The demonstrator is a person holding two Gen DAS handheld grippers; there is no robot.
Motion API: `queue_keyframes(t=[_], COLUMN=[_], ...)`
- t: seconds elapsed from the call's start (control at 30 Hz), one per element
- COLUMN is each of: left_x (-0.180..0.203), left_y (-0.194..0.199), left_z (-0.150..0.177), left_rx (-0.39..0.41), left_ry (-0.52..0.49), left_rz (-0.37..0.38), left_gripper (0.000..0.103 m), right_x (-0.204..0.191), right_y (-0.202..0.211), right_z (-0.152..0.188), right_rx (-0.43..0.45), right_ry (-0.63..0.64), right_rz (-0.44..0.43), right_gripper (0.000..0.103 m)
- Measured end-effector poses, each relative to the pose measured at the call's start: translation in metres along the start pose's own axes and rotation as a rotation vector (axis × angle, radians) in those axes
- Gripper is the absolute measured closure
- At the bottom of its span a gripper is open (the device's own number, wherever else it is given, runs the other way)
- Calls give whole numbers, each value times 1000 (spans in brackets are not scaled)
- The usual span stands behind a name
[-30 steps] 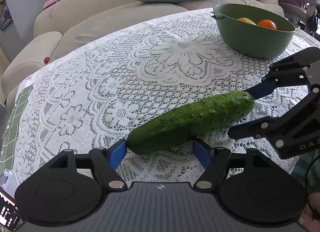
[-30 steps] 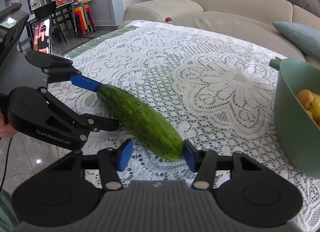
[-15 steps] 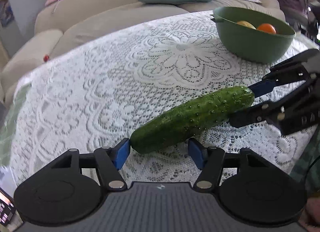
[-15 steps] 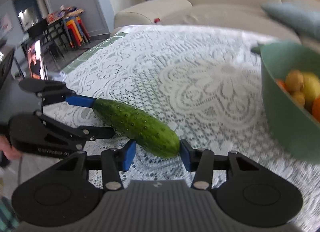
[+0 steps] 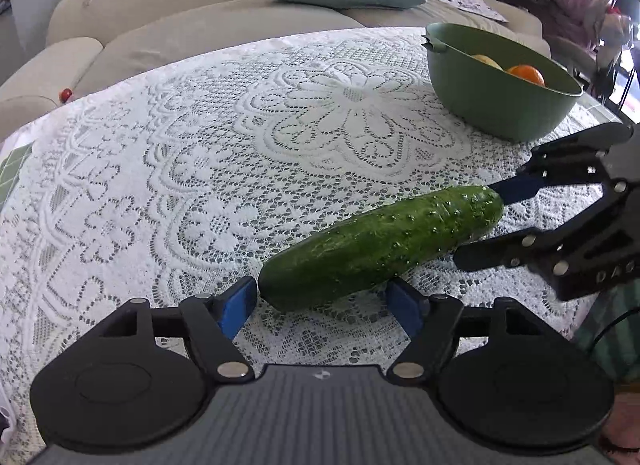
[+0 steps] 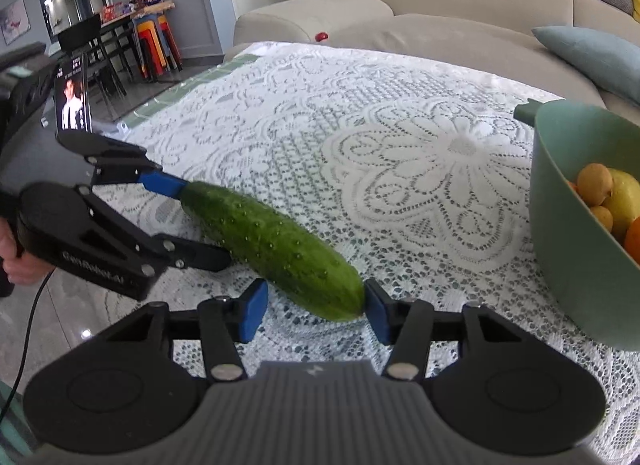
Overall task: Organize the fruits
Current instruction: 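Grasp the cucumber's middle with the left tool while the right tool grasps its end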
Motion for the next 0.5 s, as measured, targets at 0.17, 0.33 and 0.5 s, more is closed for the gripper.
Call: queue_keyframes(t=[0.17,0.33,0.5], left_x=[7,8,11], left_y=[3,5,12], left_z=[-2,-2,-5], left_rx=[2,4,11], left_ry=[-8,5,10], left_rz=[-15,-22,-47], left_gripper=[24,26,26], right_x=[-4,-4,-4], right_y=[-1,1,7], right_z=[1,0,-2], right_rx=[11,18,35], right_ry=[42,38,48], right_rz=[36,32,19], right_gripper=[54,54,54])
Point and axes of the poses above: each gripper's, at about its wrist camera, not at the fingertips, and y roughly against the way its jaws point, x to its right, z to its underside, the point moved 5 cm from there along -y, roughly the way its jaws point, and after that the axes turned 14 degrees about -y, right-handed, at the moved point
